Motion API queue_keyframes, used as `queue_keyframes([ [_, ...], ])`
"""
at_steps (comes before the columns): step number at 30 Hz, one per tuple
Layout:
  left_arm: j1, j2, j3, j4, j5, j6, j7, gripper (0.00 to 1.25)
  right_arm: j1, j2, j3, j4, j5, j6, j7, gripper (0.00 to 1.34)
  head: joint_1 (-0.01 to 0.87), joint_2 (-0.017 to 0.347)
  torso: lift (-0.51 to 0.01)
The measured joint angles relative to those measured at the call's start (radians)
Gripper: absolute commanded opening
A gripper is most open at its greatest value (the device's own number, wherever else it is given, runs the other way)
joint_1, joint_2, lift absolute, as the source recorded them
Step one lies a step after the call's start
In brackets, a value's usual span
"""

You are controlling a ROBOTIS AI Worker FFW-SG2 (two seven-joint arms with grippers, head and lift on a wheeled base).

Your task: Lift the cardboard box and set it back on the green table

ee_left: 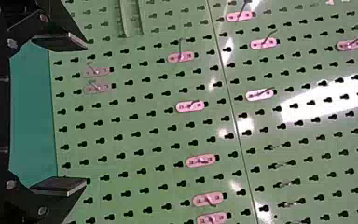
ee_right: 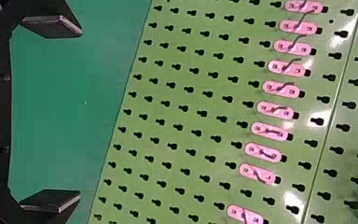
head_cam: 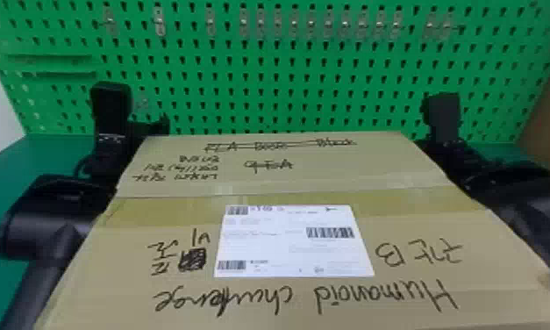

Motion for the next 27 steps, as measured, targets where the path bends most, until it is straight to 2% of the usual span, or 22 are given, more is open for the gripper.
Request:
queue_keyframes([
  [15, 0.001, 0.025, -0.001, -0.014, -0.010, 0.015, -0.003, 1.00, 0.011, -0.028, -0.016, -0.017, 0.010, 0.008, 0.000, 1.25, 0.566, 0.054, -0.183],
  [27, 0.010, 0.038, 0.011, -0.027, -0.017, 0.022, -0.006, 1.00, 0.025, -0.069, -0.032, -0.046, 0.022, 0.030, 0.000, 1.25, 0.566, 0.054, -0.183],
])
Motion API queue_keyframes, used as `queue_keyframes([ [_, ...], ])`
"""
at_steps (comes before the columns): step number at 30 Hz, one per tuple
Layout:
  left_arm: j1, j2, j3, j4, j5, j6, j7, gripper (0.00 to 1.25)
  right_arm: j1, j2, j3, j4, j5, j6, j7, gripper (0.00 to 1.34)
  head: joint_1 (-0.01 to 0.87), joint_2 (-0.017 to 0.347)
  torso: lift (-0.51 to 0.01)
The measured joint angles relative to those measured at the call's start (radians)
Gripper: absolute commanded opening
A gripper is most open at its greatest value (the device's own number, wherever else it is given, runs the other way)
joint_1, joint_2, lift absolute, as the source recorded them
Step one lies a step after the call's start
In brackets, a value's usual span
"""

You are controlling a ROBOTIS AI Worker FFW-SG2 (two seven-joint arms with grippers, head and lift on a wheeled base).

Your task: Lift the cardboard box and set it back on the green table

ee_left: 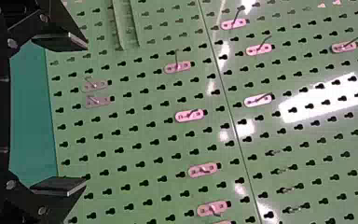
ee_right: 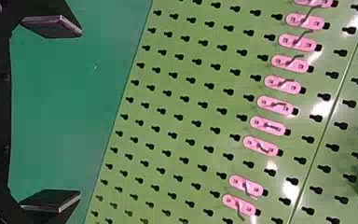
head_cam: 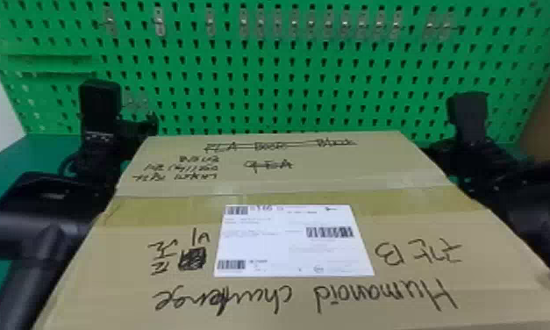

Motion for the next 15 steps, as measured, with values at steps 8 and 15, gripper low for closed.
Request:
queue_keyframes([
  [8, 0.014, 0.010, 0.020, -0.015, -0.008, 0.007, -0.010, 1.00, 0.012, -0.027, -0.014, -0.019, 0.011, 0.016, 0.000, 1.25, 0.566, 0.054, -0.183],
  [15, 0.031, 0.016, 0.050, -0.031, -0.014, 0.013, -0.016, 1.00, 0.034, -0.053, -0.047, -0.045, 0.024, 0.034, 0.000, 1.25, 0.566, 0.054, -0.183],
])
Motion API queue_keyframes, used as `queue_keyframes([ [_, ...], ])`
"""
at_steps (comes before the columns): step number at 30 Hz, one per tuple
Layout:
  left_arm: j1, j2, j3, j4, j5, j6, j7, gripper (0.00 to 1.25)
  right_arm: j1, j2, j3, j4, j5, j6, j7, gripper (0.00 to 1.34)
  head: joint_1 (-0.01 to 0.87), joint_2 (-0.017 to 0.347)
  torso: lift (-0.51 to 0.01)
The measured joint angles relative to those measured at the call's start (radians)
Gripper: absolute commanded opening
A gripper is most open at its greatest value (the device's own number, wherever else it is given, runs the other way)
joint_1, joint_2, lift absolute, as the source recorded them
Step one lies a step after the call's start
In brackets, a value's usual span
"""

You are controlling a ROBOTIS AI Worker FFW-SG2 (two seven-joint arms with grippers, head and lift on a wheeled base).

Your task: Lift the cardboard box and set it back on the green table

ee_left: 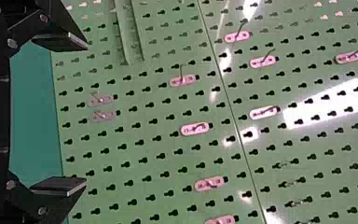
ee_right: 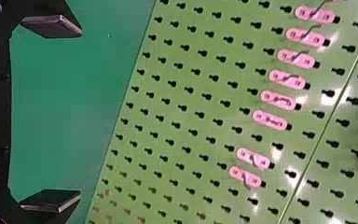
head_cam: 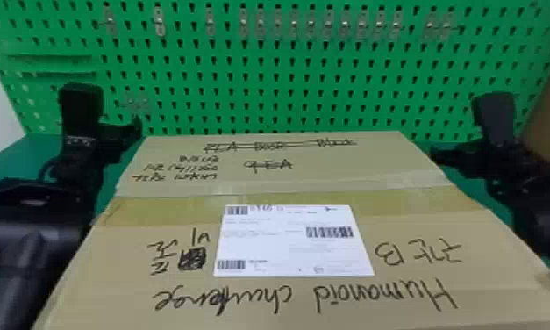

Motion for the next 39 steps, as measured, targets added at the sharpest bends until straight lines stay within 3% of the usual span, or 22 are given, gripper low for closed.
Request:
queue_keyframes([
  [16, 0.024, 0.015, 0.032, -0.033, -0.011, 0.020, -0.005, 1.00, 0.025, -0.034, -0.038, -0.036, 0.021, 0.026, 0.000, 1.25, 0.566, 0.054, -0.183],
  [39, 0.038, 0.020, 0.052, -0.052, -0.021, 0.028, -0.007, 1.00, 0.044, -0.037, -0.082, -0.055, 0.036, 0.034, -0.001, 1.25, 0.566, 0.054, -0.183],
])
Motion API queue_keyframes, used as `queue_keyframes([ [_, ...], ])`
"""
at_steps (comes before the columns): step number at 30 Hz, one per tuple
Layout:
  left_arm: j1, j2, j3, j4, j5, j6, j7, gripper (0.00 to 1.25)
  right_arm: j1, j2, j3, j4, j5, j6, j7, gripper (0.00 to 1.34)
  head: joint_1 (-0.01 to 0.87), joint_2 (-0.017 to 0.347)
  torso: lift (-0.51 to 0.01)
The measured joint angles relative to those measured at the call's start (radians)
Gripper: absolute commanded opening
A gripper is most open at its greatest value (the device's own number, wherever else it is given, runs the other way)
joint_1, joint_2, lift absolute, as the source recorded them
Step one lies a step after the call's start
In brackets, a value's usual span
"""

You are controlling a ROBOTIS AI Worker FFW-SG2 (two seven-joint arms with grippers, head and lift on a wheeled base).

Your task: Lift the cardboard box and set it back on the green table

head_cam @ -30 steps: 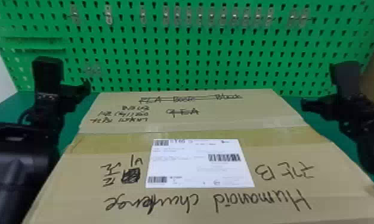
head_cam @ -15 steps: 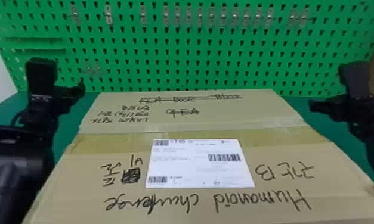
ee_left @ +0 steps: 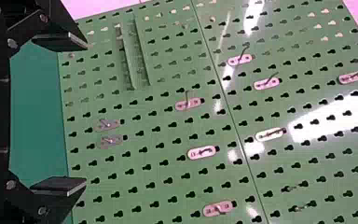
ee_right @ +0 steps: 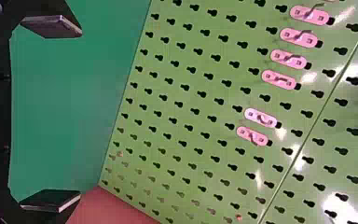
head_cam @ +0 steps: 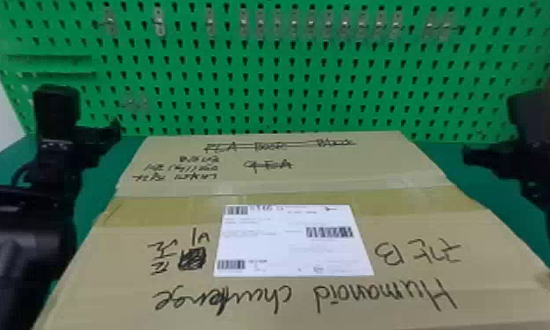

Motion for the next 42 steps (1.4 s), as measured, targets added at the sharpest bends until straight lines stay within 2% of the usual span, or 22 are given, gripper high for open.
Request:
queue_keyframes([
  [15, -0.006, -0.003, -0.004, 0.001, -0.005, 0.000, 0.001, 1.00, -0.003, 0.012, -0.004, 0.000, 0.007, -0.005, 0.000, 1.25, 0.566, 0.054, -0.183],
  [42, -0.009, -0.006, -0.005, 0.001, -0.007, 0.000, 0.001, 1.00, -0.005, 0.011, -0.005, 0.000, 0.007, -0.005, 0.000, 1.25, 0.566, 0.054, -0.183],
])
